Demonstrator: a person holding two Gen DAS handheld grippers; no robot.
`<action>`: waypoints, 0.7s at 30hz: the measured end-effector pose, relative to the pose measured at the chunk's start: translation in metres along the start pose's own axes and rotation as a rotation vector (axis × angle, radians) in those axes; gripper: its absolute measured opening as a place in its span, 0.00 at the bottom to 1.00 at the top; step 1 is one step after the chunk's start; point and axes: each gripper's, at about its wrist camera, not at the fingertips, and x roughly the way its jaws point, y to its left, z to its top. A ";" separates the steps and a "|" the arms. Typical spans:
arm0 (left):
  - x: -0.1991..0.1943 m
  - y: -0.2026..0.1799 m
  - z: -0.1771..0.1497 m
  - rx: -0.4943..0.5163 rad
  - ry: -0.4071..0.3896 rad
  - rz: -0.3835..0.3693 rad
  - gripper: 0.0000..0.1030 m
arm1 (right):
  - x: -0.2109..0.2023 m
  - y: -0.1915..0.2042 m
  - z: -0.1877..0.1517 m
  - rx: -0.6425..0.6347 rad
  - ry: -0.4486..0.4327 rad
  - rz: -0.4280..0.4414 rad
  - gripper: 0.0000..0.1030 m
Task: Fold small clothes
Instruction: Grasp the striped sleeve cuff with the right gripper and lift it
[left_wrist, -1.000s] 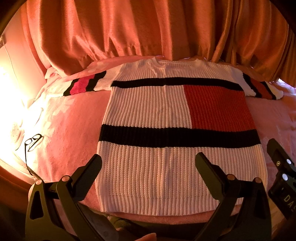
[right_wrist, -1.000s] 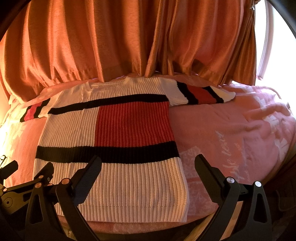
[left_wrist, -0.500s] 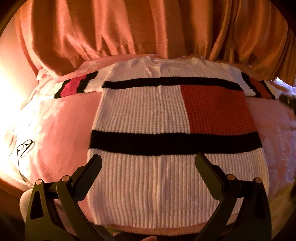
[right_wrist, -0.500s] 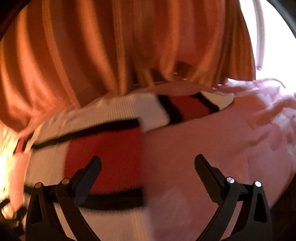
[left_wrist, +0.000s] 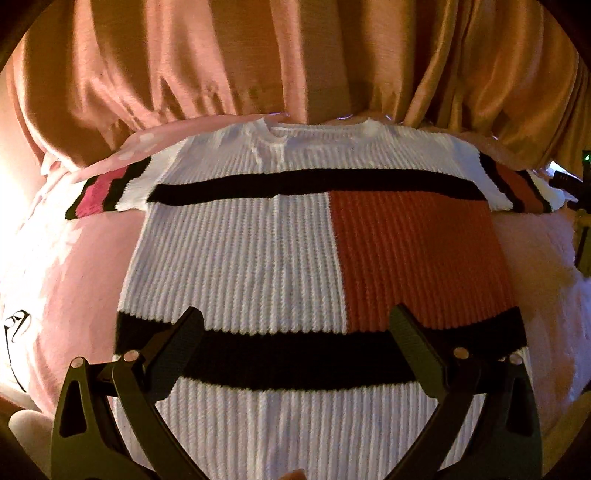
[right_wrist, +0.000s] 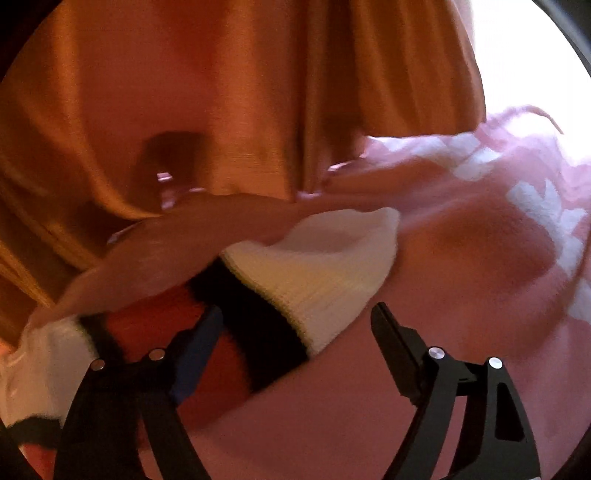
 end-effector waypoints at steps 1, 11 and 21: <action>0.003 0.000 0.000 0.000 0.003 -0.005 0.96 | 0.011 -0.005 0.004 0.006 0.010 -0.008 0.78; 0.023 -0.012 0.002 0.032 0.026 -0.004 0.96 | 0.043 -0.001 0.013 -0.024 0.029 0.053 0.16; 0.017 -0.008 0.000 0.024 0.024 -0.017 0.96 | -0.032 0.060 0.033 -0.138 -0.144 0.235 0.12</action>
